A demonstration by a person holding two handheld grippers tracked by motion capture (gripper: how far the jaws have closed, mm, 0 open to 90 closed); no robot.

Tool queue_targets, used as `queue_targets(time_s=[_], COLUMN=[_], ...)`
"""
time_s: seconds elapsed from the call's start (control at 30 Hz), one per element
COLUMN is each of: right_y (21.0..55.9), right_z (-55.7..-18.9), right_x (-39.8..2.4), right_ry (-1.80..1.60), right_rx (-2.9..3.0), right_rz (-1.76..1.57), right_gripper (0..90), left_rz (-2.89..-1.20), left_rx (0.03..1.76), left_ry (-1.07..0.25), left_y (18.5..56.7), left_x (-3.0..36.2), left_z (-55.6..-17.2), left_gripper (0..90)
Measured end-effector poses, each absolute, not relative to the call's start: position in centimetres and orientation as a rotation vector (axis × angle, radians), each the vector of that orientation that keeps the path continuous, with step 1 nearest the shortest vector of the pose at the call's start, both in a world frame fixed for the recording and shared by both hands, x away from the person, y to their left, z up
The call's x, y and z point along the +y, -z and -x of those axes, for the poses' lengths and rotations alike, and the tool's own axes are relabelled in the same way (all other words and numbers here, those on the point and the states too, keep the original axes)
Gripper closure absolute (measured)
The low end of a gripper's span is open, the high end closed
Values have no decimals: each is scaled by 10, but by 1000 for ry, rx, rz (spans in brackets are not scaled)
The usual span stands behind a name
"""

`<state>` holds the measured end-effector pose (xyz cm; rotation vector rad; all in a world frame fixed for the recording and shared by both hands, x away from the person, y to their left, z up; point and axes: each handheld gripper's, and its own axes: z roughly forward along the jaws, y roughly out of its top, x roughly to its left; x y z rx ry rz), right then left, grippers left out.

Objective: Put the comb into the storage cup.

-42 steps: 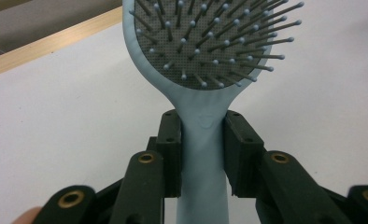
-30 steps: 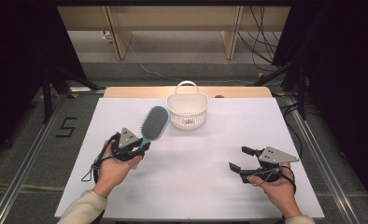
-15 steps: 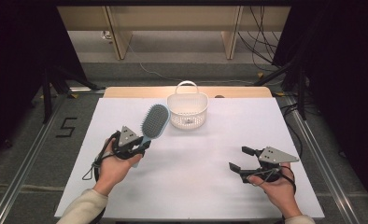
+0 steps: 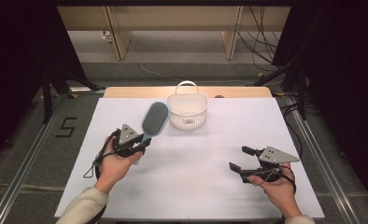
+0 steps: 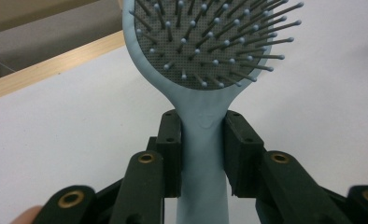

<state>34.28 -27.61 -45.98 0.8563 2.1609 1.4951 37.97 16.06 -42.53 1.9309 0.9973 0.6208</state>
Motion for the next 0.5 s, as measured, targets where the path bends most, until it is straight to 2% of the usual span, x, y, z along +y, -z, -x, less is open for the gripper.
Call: queue_targets(time_s=[0.5], right_y=[460], right_z=[-343], right_x=[-277], right_ry=[-1503], right_rx=[2156], right_rz=[-858], right_gripper=[187], left_rz=[-1917], left_rx=[987], left_ry=[-642], left_y=[423], left_x=[160], left_z=[-384], left_gripper=[699])
